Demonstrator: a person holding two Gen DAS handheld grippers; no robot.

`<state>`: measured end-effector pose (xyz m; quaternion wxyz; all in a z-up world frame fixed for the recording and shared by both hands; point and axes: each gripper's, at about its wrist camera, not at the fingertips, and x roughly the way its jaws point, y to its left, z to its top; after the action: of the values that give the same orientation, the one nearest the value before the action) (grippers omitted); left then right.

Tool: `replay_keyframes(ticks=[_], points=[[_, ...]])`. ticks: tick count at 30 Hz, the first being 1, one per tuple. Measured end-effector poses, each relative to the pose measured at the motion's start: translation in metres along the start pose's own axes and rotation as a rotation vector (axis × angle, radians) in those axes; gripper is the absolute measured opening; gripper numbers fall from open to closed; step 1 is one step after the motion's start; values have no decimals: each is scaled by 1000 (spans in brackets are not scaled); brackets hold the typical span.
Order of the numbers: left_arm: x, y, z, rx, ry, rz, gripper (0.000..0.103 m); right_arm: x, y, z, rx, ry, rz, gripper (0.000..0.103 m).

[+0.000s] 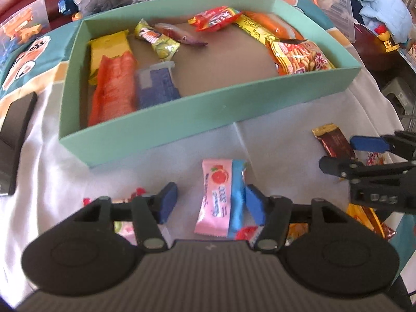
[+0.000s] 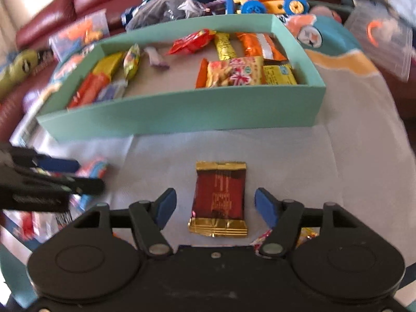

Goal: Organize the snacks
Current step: 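Grasp the pink candy pack with left gripper while right grasps brown chocolate square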

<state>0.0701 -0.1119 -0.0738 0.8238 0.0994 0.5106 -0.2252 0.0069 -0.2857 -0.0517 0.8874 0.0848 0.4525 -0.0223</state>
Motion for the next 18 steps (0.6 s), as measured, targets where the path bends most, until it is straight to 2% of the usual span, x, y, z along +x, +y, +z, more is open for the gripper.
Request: replay_keyframes(ticks=[1, 2, 3, 5, 7, 12, 18], points=[[0, -1, -2, 6, -3, 2, 61, 1, 8, 0, -40, -2, -32, 53], [-1, -3, -4, 17, -7, 8, 60, 2, 15, -1, -87, -13, -58, 37], [0, -6, -4, 30, -9, 16, 60, 1, 21, -2, -106, -18, -46, 36], [-1, -12, -5, 66, -25, 35, 37, 2, 29, 0, -122, -13, -54, 36], [-4, -12, -4, 56, -28, 2, 13, -1, 28, 1, -97, -4, -30, 36], [-13, -2, -4, -4, -29, -28, 13, -17, 7, 6, 38, -9, 41, 36], [-47, 9, 7, -43, -98, -69, 13, -45, -16, 25, 129, -84, 93, 36]])
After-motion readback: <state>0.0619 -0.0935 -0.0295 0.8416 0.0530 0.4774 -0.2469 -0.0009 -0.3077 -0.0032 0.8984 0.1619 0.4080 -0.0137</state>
